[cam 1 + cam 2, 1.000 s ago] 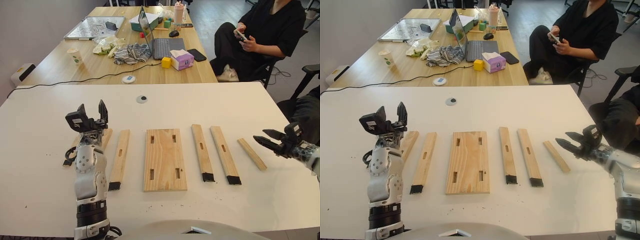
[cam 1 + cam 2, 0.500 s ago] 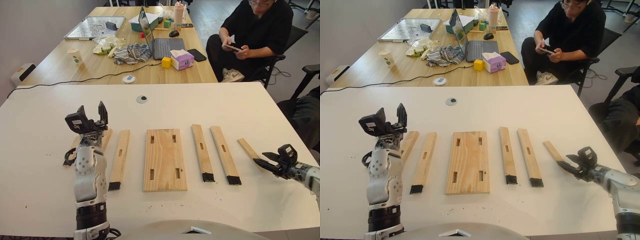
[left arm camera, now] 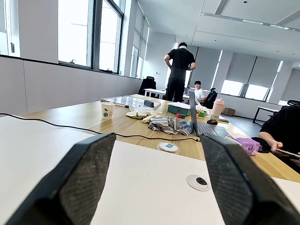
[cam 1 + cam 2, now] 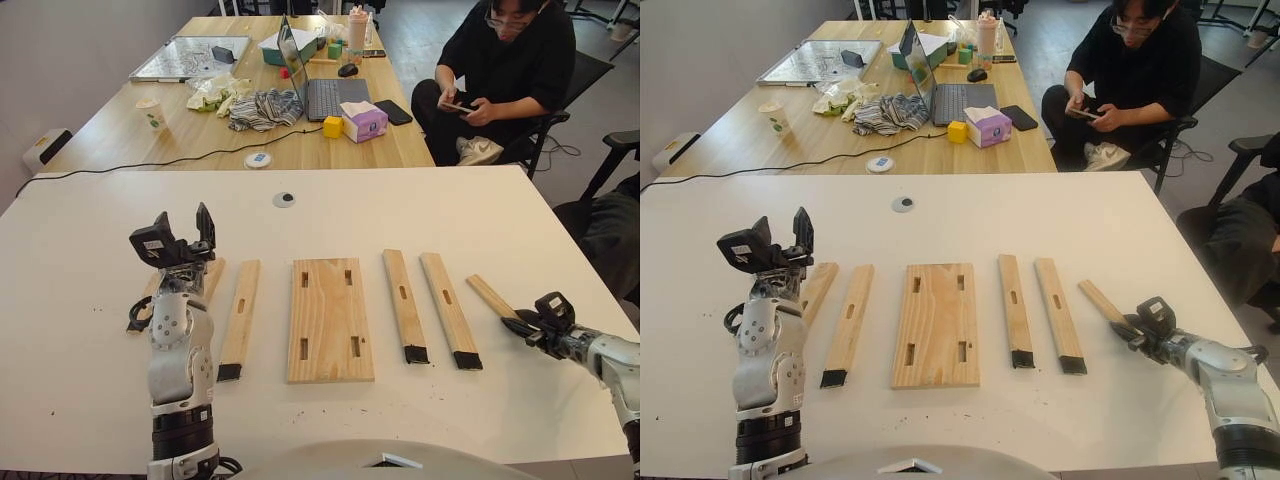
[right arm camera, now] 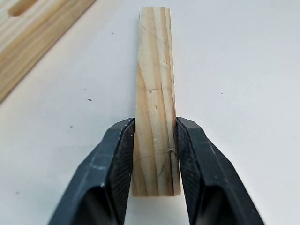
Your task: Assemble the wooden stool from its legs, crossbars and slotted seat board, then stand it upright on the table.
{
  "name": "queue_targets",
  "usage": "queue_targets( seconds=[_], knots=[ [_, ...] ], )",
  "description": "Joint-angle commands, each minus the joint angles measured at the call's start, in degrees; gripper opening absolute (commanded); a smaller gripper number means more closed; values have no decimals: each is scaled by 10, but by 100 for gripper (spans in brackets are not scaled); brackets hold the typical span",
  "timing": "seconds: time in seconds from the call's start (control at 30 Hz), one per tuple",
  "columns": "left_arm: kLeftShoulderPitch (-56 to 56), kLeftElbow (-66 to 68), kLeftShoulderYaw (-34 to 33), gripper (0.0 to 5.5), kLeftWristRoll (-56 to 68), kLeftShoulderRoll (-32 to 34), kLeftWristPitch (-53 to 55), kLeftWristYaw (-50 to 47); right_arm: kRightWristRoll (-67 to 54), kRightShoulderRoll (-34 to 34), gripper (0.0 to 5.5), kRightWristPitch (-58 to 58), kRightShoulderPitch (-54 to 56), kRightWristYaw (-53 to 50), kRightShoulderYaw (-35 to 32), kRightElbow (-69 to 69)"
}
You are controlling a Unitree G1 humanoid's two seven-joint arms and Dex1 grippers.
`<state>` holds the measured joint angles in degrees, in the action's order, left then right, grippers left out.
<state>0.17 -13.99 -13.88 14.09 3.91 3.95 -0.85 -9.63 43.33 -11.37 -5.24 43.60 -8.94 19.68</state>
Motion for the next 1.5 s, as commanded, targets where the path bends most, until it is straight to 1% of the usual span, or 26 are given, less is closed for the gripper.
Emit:
queue_targets(
  seconds=[0.03, 0.1, 0.13, 0.2, 0.23, 0.27, 0.3, 0.33, 0.37, 0.43, 0.53, 0.63, 0.83, 0.87, 1.0, 1.03, 1.17, 1.27, 1.3, 1.37, 1.43, 1.5],
  knots=[
    [-15, -13, 6, 333, 17, 6, 26, 12, -34, -65, 128, 8, 60, -49, -17, -46],
    [-45, -45, 24, 333, 92, 6, 97, 44, -107, -143, 128, 6, 146, -96, -32, -145],
    [-61, -56, 29, 333, 117, 8, 127, 52, -122, -169, 128, 4, 174, -105, -22, -182],
    [-110, -62, 14, 333, 220, -4, 204, 41, -110, -204, 128, 11, 203, -101, 32, -230],
    [-131, -62, 0, 333, 311, -11, 256, 32, -103, -223, 128, 12, 215, -99, 62, -246],
    [-146, -58, -12, 333, 408, -12, 308, 24, -101, -238, 128, 10, 221, -92, 92, -256],
    [-155, -52, -19, 333, 472, -10, 346, 18, -100, -248, 128, 7, 222, -88, 110, -262],
    [-162, -48, -20, 333, 546, -12, 376, -9, -100, -255, 128, 7, 222, -79, 127, -268],
    [-166, -53, -12, 333, 588, -10, 398, -26, -100, -258, 128, 6, 221, -75, 138, -274],
    [-166, -67, 8, 333, 627, -4, 426, -51, -101, -259, 128, 5, 223, -69, 151, -282],
    [-168, -80, 28, 333, 655, -1, 440, -87, -107, -255, 128, -11, 224, -59, 167, -300],
    [-174, -89, 45, 333, 652, 5, 438, -104, -109, -255, 128, -28, 223, -53, 185, -320],
    [-185, -83, 45, 333, 636, 16, 416, -105, -109, -256, 128, -49, 213, -53, 199, -343],
    [-186, -82, 42, 312, 636, 17, 412, -105, -109, -256, 128, -52, 211, -55, 199, -344],
    [-184, -83, 37, 261, 639, 25, 402, -103, -107, -257, 128, -56, 207, -59, 199, -344],
    [-182, -84, 37, 237, 640, 27, 400, -104, -107, -258, 128, -57, 207, -60, 198, -344],
    [-175, -86, 38, 184, 644, 33, 397, -104, -108, -259, 128, -58, 209, -65, 197, -342],
    [-173, -88, 40, 126, 645, 34, 395, -103, -114, -260, 128, -59, 209, -63, 197, -343],
    [-172, -88, 41, 121, 645, 34, 393, -101, -117, -260, 128, -60, 208, -61, 198, -346],
    [-170, -89, 40, 74, 645, 34, 391, -101, -122, -261, 128, -64, 206, -58, 201, -352],
    [-171, -88, 40, 48, 641, 37, 389, -100, -126, -262, 128, -67, 204, -58, 204, -357],
    [-170, -87, 39, 38, 640, 39, 389, -98, -127, -264, 128, -69, 203, -59, 205, -358]
  ],
)
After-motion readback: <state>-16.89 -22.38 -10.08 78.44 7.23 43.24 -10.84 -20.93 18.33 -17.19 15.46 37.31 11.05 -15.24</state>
